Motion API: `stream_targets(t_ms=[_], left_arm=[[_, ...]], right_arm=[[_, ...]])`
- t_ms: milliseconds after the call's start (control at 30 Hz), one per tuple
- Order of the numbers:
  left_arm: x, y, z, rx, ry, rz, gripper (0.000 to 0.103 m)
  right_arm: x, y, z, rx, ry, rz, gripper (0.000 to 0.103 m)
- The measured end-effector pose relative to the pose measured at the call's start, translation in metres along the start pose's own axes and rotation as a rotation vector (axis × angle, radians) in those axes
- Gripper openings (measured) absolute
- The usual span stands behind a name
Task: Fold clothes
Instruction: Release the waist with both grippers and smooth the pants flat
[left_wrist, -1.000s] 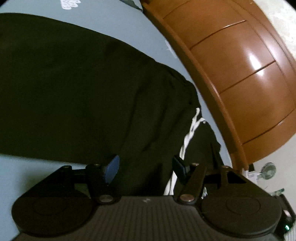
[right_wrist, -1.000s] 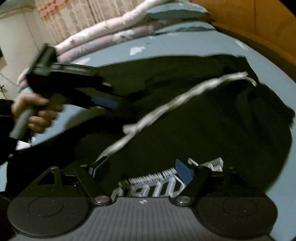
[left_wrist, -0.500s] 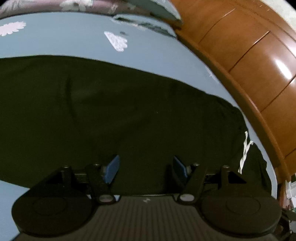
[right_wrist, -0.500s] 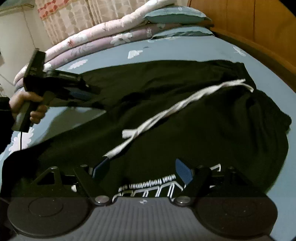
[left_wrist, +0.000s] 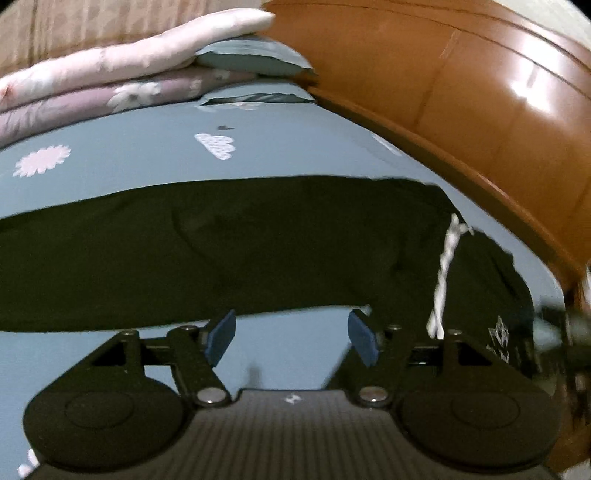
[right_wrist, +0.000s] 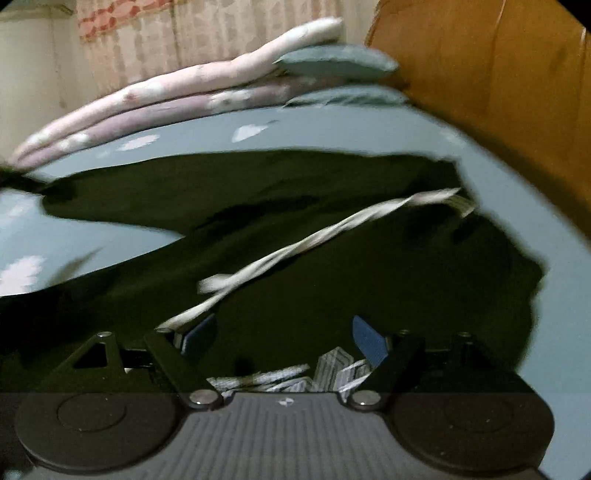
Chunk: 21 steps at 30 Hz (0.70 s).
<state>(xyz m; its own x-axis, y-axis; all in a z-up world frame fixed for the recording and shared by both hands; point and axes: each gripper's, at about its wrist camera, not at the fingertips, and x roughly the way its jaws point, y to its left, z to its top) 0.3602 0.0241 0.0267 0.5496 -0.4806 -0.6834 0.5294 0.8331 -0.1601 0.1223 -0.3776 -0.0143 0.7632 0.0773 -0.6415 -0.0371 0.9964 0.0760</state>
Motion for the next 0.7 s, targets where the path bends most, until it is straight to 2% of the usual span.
stream_targets(t_ms=[33,100,167,267,367,433,533,600,667,700], left_arm=[[-0.002,-0.004,-0.003,0.021,-0.001,0.004,0.068],[-0.009,-0.010,-0.012,0.052,0.006,0.025,0.068],[-0.017,-0.015,-0.021,0.073,0.008,0.035,0.068],[-0.032,-0.018,-0.034,0.098,-0.003,0.053,0.068],[-0.043,-0.020,-0.044,0.102,-0.013,0.071,0.070],[-0.050,-0.025,-0.049,0.104,-0.020,0.085,0.070],[-0.057,-0.037,-0.055,0.128,-0.032,0.079,0.070],[-0.061,-0.049,-0.059,0.154,-0.038,0.079,0.070],[-0.066,-0.058,-0.066,0.176,-0.040,0.076,0.072],[-0.069,-0.064,-0.070,0.188,-0.038,0.071,0.072]], right_arm=[[0.005,-0.009,0.001,0.005,0.000,-0.025,0.085],[0.017,-0.025,-0.005,0.017,0.074,-0.089,0.085],[0.009,-0.033,-0.018,-0.049,0.081,-0.117,0.086],[-0.010,-0.043,-0.032,-0.053,0.091,-0.127,0.089],[-0.022,-0.032,-0.033,-0.075,0.112,-0.175,0.090],[-0.030,-0.013,-0.026,-0.091,0.077,-0.151,0.090],[-0.034,0.021,-0.022,-0.105,0.015,-0.026,0.091],[-0.026,0.041,-0.029,-0.142,0.036,0.021,0.091],[-0.018,0.056,-0.044,-0.184,0.093,0.033,0.091],[-0.017,0.059,-0.054,-0.196,0.109,0.025,0.094]])
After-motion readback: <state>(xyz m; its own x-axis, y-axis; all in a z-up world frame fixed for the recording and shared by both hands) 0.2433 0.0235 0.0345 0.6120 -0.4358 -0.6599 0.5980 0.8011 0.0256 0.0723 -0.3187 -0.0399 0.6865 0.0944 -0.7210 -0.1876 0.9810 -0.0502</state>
